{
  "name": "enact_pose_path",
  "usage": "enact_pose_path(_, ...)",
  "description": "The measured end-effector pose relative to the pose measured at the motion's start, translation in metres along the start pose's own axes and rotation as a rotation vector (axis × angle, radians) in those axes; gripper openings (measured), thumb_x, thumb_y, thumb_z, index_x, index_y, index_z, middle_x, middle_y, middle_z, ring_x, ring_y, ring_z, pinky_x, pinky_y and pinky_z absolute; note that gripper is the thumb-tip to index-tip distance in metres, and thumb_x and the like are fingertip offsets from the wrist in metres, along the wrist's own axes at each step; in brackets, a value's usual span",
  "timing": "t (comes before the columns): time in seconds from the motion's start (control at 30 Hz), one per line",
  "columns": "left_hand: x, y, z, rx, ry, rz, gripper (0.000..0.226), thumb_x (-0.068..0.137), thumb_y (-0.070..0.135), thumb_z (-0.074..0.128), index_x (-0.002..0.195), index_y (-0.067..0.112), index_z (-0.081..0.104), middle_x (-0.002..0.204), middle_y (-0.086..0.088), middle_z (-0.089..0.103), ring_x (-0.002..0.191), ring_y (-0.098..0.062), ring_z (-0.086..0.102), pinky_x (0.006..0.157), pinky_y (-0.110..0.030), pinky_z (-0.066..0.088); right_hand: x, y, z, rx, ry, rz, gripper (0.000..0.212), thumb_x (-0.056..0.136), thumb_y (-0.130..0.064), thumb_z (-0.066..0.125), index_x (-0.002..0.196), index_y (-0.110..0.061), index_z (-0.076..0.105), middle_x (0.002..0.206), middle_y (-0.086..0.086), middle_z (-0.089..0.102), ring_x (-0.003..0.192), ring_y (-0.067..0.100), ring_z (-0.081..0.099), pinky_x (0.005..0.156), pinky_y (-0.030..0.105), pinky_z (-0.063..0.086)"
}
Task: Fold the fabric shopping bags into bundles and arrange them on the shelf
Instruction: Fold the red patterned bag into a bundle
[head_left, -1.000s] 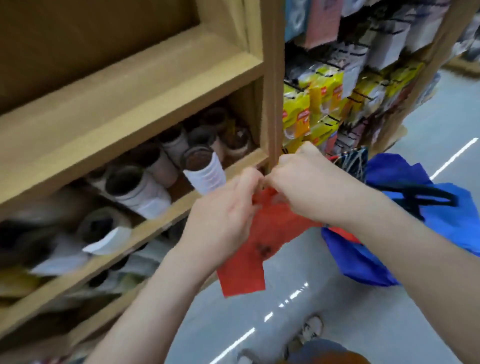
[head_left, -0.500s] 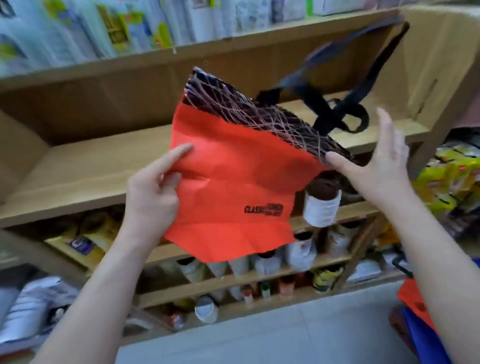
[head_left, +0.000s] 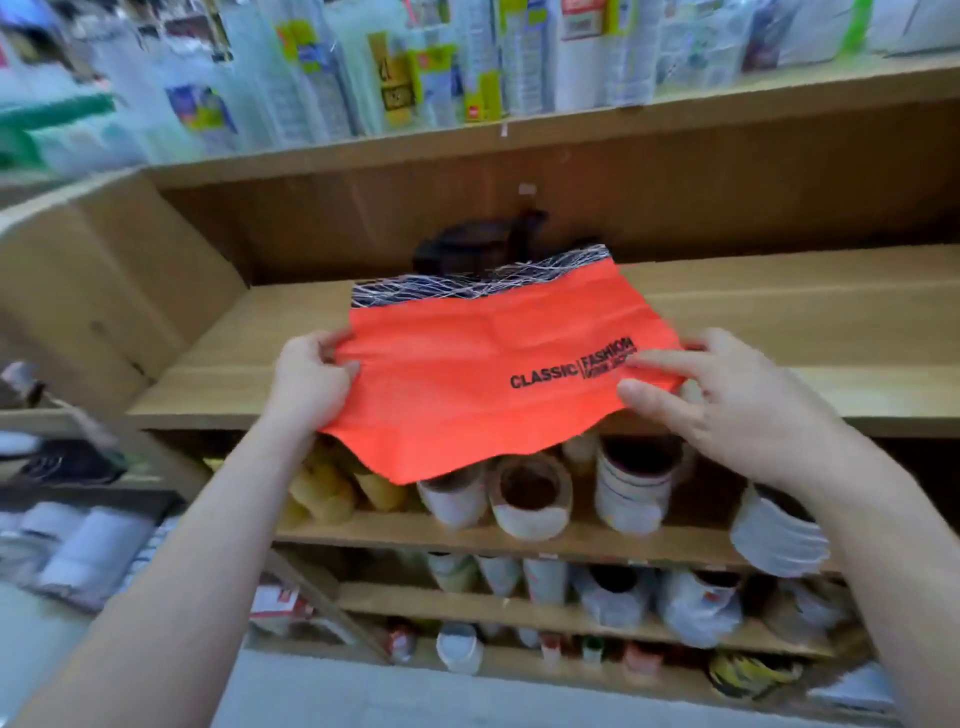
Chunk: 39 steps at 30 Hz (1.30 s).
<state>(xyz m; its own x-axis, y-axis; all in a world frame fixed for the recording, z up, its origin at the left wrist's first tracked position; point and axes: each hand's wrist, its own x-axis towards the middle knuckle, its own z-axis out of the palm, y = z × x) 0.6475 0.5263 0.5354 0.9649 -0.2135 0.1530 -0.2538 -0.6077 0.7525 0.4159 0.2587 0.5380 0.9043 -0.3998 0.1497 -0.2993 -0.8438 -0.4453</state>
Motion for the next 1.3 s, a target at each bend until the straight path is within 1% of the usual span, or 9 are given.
enact_pose_path(0.1, 0.015, -0.01, -0.012, 0.162, 0.041, -0.013, 0.045, 0.091, 0.002, 0.06, 0.134, 0.014, 0.059, 0.118, -0.015, 0.065, 0.109, -0.031, 0.06, 0.087, -0.027, 0.041, 0.018, -0.011, 0.007, -0.062, 0.04, -0.167, 0.079, 0.061, -0.096, 0.034, 0.117, -0.049, 0.066, 0.139, 0.003, 0.043, 0.125, 0.024, 0.029, 0.108, 0.051, 0.034)
enact_pose_path(0.23, 0.037, -0.04, -0.041, 0.223, 0.037, -0.059, 0.044, 0.086, 0.004, 0.064, 0.126, 0.021, 0.064, 0.093, -0.001, 0.061, 0.086, -0.022, 0.057, 0.073, -0.029, 0.041, 0.041, -0.034, 0.034, -0.061, 0.162, -0.349, 0.043, 0.076, -0.059, 0.043, 0.091, -0.038, 0.078, 0.139, 0.013, 0.052, 0.131, 0.032, 0.034, 0.088, 0.065, 0.04)
enact_pose_path(0.4, 0.044, -0.061, -0.092, 0.205, 0.094, 0.095, 0.031, 0.081, 0.015, 0.077, 0.108, 0.028, 0.07, 0.114, -0.003, 0.065, 0.093, -0.015, 0.06, 0.087, -0.029, 0.048, 0.061, -0.068, 0.067, -0.139, 0.256, -0.351, 0.013, 0.085, -0.043, 0.064, 0.087, -0.041, 0.077, 0.14, 0.014, 0.049, 0.131, 0.037, 0.033, 0.086, 0.056, 0.032)
enact_pose_path(0.57, 0.015, -0.068, -0.137, 0.27, -0.781, 0.323, 0.087, 0.053, 0.073, 0.077, 0.133, 0.057, 0.047, 0.141, 0.04, 0.038, 0.13, 0.02, 0.031, 0.11, -0.015, 0.026, 0.067, -0.098, 0.093, -0.1, 0.21, -0.35, 0.023, 0.086, -0.04, 0.058, 0.095, -0.033, 0.078, 0.147, 0.007, 0.05, 0.141, 0.03, 0.035, 0.099, 0.058, 0.036)
enact_pose_path(0.7, 0.033, -0.099, -0.128, 0.037, -0.372, 0.224, 0.023, 0.066, 0.046, 0.069, 0.086, 0.039, 0.078, 0.097, 0.013, 0.074, 0.085, -0.001, 0.066, 0.087, -0.028, 0.051, 0.063, -0.118, 0.096, 0.236, 0.072, -0.241, 0.025, 0.092, -0.036, 0.061, 0.104, -0.021, 0.076, 0.104, -0.008, 0.075, 0.098, 0.011, 0.069, 0.085, 0.041, 0.054)
enact_pose_path(0.83, 0.048, -0.119, -0.119, -0.054, -0.104, 0.165, 0.031, 0.081, 0.044, 0.068, 0.08, 0.014, 0.072, 0.076, -0.011, 0.071, 0.067, -0.021, 0.059, 0.072, -0.043, 0.051, 0.058, -0.138, 0.097, 0.312, 0.127, -0.027, 0.062, 0.082, -0.066, 0.055, 0.076, -0.007, 0.073, 0.069, 0.002, 0.071, 0.067, 0.019, 0.064, 0.069, 0.039, 0.051)
enact_pose_path(0.97, 0.044, -0.127, -0.104, 0.182, 0.116, 0.456, 0.022, 0.078, 0.026, 0.081, 0.093, 0.013, 0.07, 0.081, 0.009, 0.061, 0.071, -0.011, 0.051, 0.067, -0.025, 0.04, 0.054, -0.158, 0.109, 0.186, 0.387, 0.048, 0.034, 0.079, -0.046, 0.071, 0.063, -0.016, 0.064, 0.058, -0.003, 0.061, 0.058, 0.015, 0.054, 0.056, 0.032, 0.043)
enact_pose_path(1.17, 0.065, -0.138, -0.11, 0.41, -0.073, 0.817, 0.029, 0.092, 0.024, 0.057, 0.118, 0.025, 0.07, 0.125, -0.003, 0.062, 0.112, -0.031, 0.055, 0.086, -0.049, 0.046, 0.059, -0.156, 0.122, -0.067, 0.393, -0.058, 0.034, 0.083, -0.015, 0.072, 0.116, -0.024, 0.065, 0.098, -0.003, 0.053, 0.071, 0.015, 0.054, 0.063, 0.042, 0.054)
enact_pose_path(1.3, 0.078, -0.146, -0.116, 0.528, -0.567, 0.783, 0.075, 0.088, 0.077, 0.021, 0.15, 0.036, 0.032, 0.156, 0.019, 0.021, 0.147, -0.008, 0.019, 0.119, -0.044, 0.025, 0.059, -0.158, 0.125, -0.209, 0.115, -0.317, 0.042, 0.096, -0.03, 0.04, 0.132, -0.029, 0.061, 0.145, 0.002, 0.051, 0.129, 0.027, 0.051, 0.094, 0.051, 0.05)
